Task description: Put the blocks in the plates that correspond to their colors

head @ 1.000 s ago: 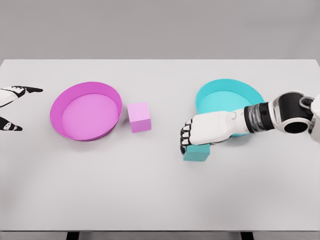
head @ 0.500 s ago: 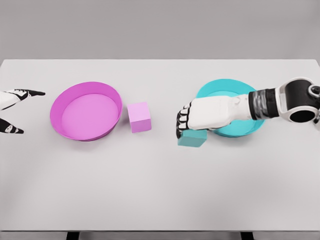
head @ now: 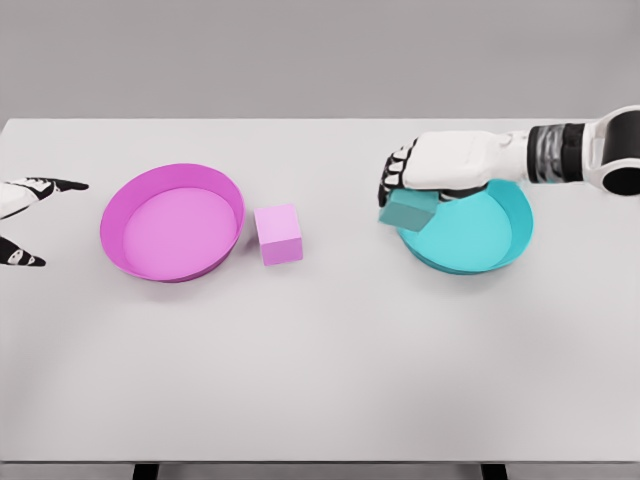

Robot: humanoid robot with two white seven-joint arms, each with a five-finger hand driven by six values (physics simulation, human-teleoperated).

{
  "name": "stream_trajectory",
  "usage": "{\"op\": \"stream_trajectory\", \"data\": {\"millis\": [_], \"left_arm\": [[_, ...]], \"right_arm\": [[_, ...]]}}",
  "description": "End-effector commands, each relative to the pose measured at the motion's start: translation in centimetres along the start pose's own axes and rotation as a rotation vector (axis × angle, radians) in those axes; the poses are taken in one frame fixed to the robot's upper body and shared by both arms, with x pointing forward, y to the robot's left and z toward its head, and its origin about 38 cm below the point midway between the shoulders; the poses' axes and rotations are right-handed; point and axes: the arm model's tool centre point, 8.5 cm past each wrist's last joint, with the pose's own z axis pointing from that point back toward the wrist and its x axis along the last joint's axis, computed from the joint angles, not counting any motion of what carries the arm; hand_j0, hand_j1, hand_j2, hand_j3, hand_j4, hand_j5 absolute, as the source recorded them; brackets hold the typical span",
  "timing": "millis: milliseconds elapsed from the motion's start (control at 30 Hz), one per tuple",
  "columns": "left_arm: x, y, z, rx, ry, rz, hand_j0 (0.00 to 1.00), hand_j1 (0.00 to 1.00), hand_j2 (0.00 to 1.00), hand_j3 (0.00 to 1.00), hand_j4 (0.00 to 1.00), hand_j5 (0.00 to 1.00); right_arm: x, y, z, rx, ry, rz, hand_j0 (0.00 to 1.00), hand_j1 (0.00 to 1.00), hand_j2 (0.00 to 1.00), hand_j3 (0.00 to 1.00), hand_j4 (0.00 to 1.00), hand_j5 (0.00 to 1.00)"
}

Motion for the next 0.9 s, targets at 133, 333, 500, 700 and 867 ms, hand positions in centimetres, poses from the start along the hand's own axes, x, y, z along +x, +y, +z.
{"op": "stream_trajectory", "data": {"millis": [133, 333, 500, 700, 867], "left_arm": [[-0.1, 0.1, 0.1, 0.004, 0.002, 0.005, 1.0, 1.0, 1.0, 1.0, 1.0, 1.0], [0.0, 0.2, 0.1, 0.006, 0.001, 0.006, 1.0, 1.0, 1.0, 1.0, 1.0, 1.0], [-0.1, 0.1, 0.1, 0.005, 0.001, 0.007, 1.0, 1.0, 1.0, 1.0, 1.0, 1.0], [-0.1, 0.0, 0.1, 0.005, 0.003, 0.009, 1.0, 1.0, 1.0, 1.0, 1.0, 1.0], [-0.1, 0.1, 0.1, 0.007, 0.002, 0.008, 1.0, 1.0, 1.0, 1.0, 1.0, 1.0]], "right_arm": [[-3.6, 1.3, 0.8, 0.021, 0.106, -0.066, 0.58, 0.58, 0.58, 0.58, 0.58, 0.58], [-5.2, 2.9, 1.0, 0.053, 0.158, -0.105, 0.58, 0.58, 0.58, 0.58, 0.58, 0.58], [-5.7, 3.9, 1.5, 0.074, 0.177, -0.118, 0.59, 0.59, 0.59, 0.59, 0.59, 0.59], [-5.8, 4.8, 1.7, 0.099, 0.186, -0.125, 0.6, 0.6, 0.6, 0.6, 0.6, 0.6], [-5.7, 4.9, 1.7, 0.103, 0.184, -0.122, 1.0, 1.0, 1.0, 1.0, 1.0, 1.0]]}}
